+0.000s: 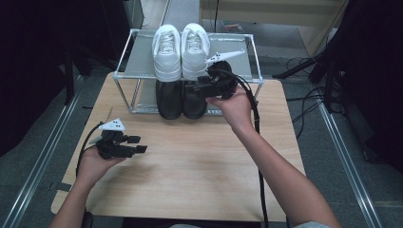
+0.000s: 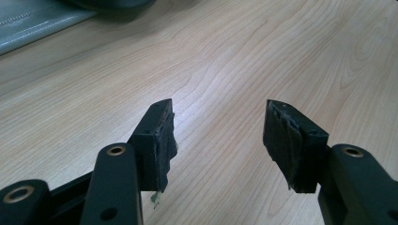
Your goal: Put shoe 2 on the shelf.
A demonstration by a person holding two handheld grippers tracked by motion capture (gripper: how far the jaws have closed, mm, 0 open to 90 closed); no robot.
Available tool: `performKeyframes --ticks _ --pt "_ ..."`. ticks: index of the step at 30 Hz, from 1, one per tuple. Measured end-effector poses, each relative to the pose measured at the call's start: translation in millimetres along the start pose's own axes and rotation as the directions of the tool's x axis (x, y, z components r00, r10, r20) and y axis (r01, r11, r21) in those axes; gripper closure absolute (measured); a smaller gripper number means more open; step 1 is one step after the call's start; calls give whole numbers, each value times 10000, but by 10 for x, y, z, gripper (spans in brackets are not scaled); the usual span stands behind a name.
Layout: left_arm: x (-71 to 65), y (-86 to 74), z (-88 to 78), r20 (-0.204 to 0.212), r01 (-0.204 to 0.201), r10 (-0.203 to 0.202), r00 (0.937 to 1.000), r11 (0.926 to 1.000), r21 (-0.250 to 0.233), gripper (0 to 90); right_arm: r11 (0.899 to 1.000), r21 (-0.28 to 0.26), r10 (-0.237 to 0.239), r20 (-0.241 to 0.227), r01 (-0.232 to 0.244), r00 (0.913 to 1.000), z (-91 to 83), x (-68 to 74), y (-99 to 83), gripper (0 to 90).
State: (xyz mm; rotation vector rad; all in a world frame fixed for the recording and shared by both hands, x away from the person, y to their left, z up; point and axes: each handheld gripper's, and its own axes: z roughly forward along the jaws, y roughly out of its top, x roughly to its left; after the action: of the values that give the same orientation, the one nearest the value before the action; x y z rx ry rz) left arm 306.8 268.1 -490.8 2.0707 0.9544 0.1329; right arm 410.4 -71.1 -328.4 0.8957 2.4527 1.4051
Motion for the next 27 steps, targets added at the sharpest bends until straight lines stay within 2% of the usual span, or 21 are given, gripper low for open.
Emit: performKeyframes --ticks 4,10,11,13,15,16,27 --pt "1 -1 -2 -6 -18 18 10000 10000 7 438 9999 27 -126 -143 126 9998 6 13 -139 407" --pt "2 -1 -2 -15 -31 31 10000 10000 48 434 9999 137 -86 -377 91 9993 23 24 -395 400" --pt "3 -1 -1 -16 -28 28 10000 10000 49 434 9999 137 -86 -377 91 9993 23 24 -395 400" --pt "1 -1 -3 -24 -20 20 10000 10000 55 432 9998 208 -21 -438 30 9990 28 19 -531 397" --pt "-1 -2 -5 -18 -10 10 10000 10000 30 432 9997 237 24 -473 -13 9989 24 20 -564 398" --pt "-2 -2 -5 -25 -17 17 10000 10000 19 432 9998 213 25 -485 -15 9988 8 26 -669 398" --pt "-9 0 7 1 -41 41 10000 9999 112 432 9997 239 70 -549 -57 9985 -88 35 -1025 393"
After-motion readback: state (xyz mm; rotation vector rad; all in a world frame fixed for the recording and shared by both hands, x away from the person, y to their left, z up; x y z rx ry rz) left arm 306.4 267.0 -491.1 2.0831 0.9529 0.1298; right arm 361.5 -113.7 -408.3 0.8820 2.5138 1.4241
